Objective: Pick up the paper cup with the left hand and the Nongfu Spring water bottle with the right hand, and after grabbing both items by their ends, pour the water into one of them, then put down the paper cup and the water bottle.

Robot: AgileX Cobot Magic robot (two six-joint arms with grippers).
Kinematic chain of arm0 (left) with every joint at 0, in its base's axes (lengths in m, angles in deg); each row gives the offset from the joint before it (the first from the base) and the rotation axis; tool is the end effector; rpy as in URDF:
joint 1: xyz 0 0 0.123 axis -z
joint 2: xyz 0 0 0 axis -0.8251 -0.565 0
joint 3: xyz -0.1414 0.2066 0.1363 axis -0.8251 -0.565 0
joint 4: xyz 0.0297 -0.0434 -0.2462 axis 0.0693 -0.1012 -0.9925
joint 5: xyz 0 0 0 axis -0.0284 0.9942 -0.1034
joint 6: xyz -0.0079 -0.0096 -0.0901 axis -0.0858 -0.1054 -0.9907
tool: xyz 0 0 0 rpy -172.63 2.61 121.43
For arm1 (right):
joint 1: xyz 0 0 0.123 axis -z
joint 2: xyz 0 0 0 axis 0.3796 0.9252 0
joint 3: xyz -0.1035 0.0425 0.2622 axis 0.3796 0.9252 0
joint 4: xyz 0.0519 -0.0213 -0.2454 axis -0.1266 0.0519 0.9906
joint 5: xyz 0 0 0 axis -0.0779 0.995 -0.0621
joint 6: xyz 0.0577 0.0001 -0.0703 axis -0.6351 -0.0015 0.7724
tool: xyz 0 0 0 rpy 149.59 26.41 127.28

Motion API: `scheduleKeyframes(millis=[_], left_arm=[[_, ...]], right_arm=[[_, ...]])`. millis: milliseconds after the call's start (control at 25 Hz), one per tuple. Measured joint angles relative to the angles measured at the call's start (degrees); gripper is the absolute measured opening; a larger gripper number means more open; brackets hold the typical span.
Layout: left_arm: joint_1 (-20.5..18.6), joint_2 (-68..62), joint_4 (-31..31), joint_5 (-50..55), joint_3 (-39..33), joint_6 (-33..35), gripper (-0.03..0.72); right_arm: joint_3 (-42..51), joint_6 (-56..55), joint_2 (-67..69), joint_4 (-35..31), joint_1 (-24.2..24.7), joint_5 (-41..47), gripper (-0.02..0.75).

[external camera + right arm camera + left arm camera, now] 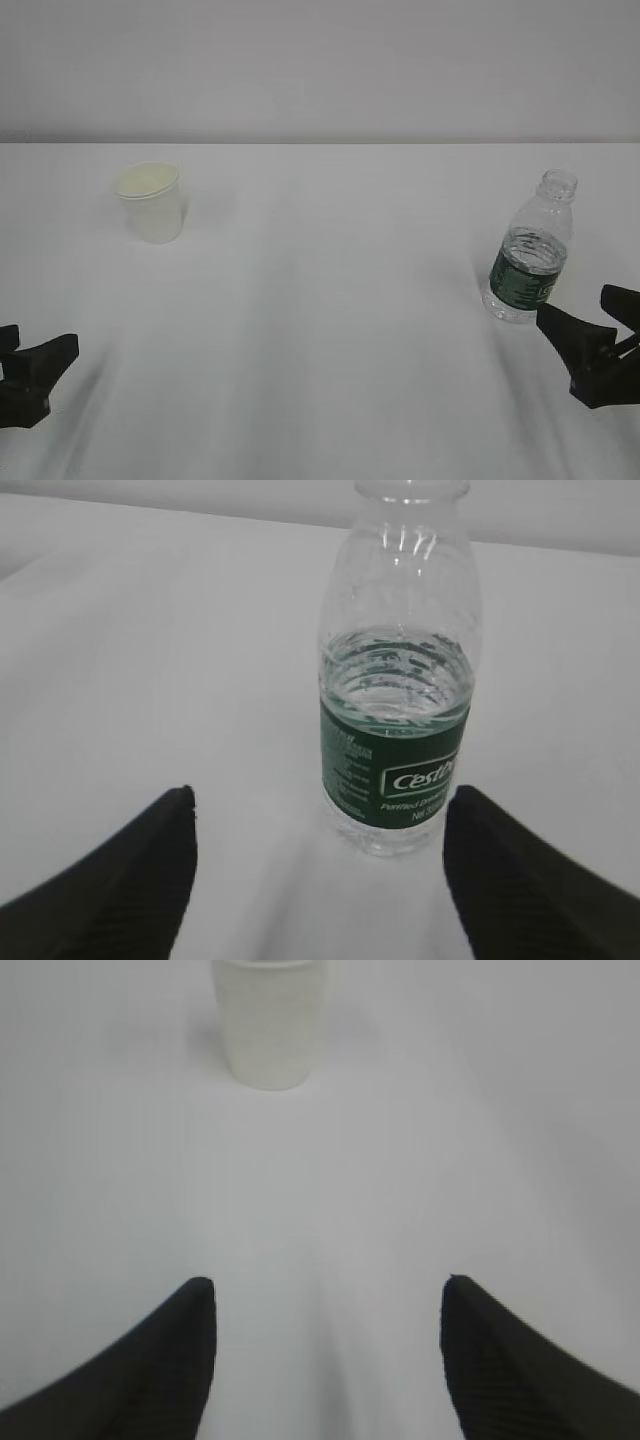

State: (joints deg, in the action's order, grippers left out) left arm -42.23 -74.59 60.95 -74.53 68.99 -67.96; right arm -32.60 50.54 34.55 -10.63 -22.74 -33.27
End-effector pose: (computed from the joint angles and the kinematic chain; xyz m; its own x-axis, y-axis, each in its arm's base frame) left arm 0.1708 -0.0458 0.1149 -0.4086 -0.0173 -0.9126 0.2369 0.9636 -0.1243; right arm 0.1870 0.0247 0.1259 -0.3034 -0.1084 -0.9467 -0.2842 0.9586 -0.0187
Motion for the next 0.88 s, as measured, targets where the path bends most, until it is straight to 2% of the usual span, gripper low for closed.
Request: scheduleKeyframes(millis=[520,880], left_arm=[[0.0,-0.26,0.79,0.0,6.84,0.0,0.53],[0.0,-0.3,0.91,0.0,7.31,0.0,0.536]], right_arm=[[-4.47,1.05,8.89,-1.36,0.0,0.0,0.605],[-9.07,1.13,13.39,-1.96,0.0,0.0,0.605]])
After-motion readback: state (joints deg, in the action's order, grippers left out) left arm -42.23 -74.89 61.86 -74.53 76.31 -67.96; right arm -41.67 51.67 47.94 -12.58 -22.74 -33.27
